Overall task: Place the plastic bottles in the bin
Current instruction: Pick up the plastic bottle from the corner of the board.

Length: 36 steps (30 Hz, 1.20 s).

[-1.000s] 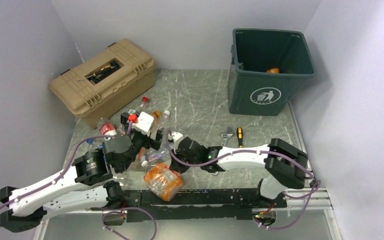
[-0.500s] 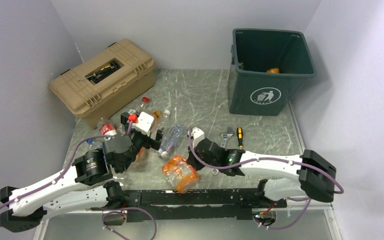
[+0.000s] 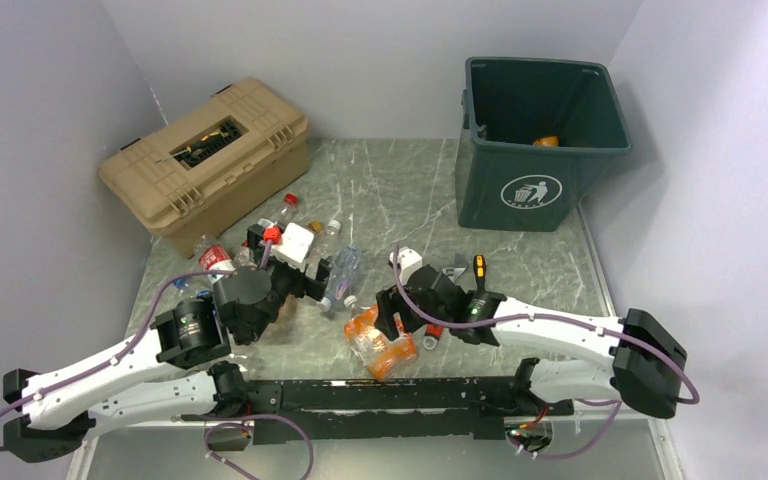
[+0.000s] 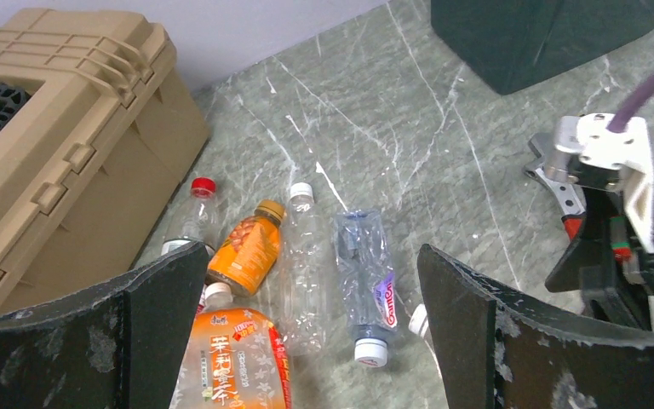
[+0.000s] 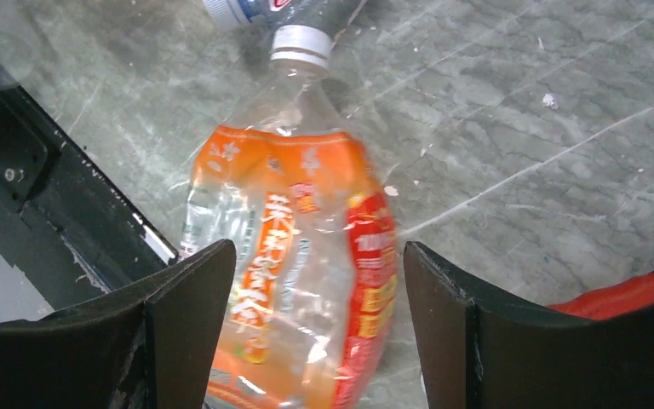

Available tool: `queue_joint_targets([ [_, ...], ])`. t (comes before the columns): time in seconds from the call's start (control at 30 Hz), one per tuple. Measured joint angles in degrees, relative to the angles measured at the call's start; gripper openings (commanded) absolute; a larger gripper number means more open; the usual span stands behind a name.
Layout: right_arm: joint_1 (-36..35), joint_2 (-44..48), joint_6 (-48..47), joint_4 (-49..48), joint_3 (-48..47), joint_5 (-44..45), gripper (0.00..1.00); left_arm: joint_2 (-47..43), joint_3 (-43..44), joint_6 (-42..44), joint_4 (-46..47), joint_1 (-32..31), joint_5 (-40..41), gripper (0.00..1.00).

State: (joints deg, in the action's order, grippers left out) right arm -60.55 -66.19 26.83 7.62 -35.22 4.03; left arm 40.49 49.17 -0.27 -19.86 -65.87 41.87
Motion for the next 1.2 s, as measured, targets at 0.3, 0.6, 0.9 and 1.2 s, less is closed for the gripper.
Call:
queue_joint_targets([
  [0.3, 5.7, -5.9, -2.4, 0.1, -1.5, -6.4, 0.79, 0.3, 0.1, -2.9, -0.6, 0.0, -0.1, 0.99],
  [0.6, 10.0, -3.6, -1.6, -1.8, 0.7, -11.2, 0.80, -1.1, -4.9, -30.4, -7.6, 0.0, -6.4, 0.99],
  [0.9, 14.6, 0.9, 2.6, -9.5, 10.2, -18.5, 0.78, -2.2, -18.7, -54.8, -5.6, 0.0, -14.7, 0.99],
  [1.2, 14.6, -0.8, 5.0, -16.9, 12.5, -20.2, 0.67, 12.2, -22.9, -67.6, 4.2, 0.9, -18.4, 0.95],
])
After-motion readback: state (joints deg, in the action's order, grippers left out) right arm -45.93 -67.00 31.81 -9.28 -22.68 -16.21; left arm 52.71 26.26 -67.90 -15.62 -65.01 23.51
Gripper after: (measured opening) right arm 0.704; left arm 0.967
